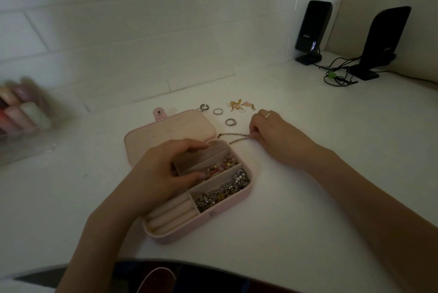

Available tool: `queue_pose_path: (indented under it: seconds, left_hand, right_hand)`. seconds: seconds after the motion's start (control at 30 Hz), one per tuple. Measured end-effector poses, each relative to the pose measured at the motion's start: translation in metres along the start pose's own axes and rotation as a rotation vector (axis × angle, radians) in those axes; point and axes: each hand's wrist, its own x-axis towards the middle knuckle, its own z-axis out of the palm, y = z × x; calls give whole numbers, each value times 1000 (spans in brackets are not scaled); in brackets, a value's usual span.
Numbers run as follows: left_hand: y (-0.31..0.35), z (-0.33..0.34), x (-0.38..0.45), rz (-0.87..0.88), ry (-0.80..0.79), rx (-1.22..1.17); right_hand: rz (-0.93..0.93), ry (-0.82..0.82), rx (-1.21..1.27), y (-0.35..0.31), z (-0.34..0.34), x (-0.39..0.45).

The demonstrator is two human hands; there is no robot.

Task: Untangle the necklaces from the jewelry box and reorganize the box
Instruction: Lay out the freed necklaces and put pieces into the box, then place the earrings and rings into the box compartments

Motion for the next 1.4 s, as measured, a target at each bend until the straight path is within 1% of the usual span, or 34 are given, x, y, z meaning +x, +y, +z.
queue_pose_path:
  seconds: [0.07, 0.2, 0.23, 0.3, 0.37, 0.43, 0.47, 0.53, 0.6, 0.67, 0.73, 0.8, 0.93, 1.03, 1.1, 1.2, 1.3, 1.33, 1.4]
  left_hand:
    - [0, 0, 0, -1, 1, -1]
    - [4, 1, -1, -6, 10, -33]
    - [7, 0, -1, -18, 41, -93]
    - [19, -4, 0, -53, 131, -292]
    - [35, -5, 3, -99, 135, -451]
    - [47, 0, 5, -118, 109, -470]
    - [50, 3, 5, -133, 134, -464]
    - [54, 5, 5, -184, 233, -505]
    - [52, 3, 3, -209, 313, -560]
    - [53, 0, -1, -202, 324, -555]
    - [52, -1, -5, -220, 330, -531]
    - [50, -1, -8, -281, 366, -564]
    - [47, 0, -16, -405, 427, -512]
    - [47, 3, -21, -405, 469, -342]
    - [49, 5, -23, -389, 463, -213]
    - [53, 6, -25, -362, 432, -99]
    - [59, 7, -27, -352, 381, 135]
    - [59, 7, -27, -346, 351, 180]
    - [60, 7, -26, -338, 288, 170]
  right_hand:
    - [5, 52, 125, -5, -3, -1]
    - [62, 178, 451, -31, -24, -1]
    - [52, 180, 551, -40, -30, -2]
    - [-18, 147, 751, -60, -38, -6]
    - [-97, 120, 857, -76, -41, -9]
    - [-140, 124, 946, -85, -40, -9]
    - [-141, 132, 1017, -87, -39, -10]
    - [-90, 154, 1186, -87, -36, -10]
    - [16, 157, 1353, -84, -32, -10]
    - [102, 106, 1477, -81, -28, -9]
    - [150, 13, 1544, -79, -26, -8]
    - [145, -32, 1470, -78, -24, -8]
    - [103, 65, 1056, -70, -27, -9]
    - [0, 110, 732, -66, -27, -13]
    - [-78, 113, 573, -65, -22, -15]
    - [-123, 115, 449, -64, -17, -14]
    - [-130, 68, 404, -63, -16, -13]
    - [-139, 54, 395, -63, -16, -13]
    - [-162, 27, 365, -63, -16, -13]
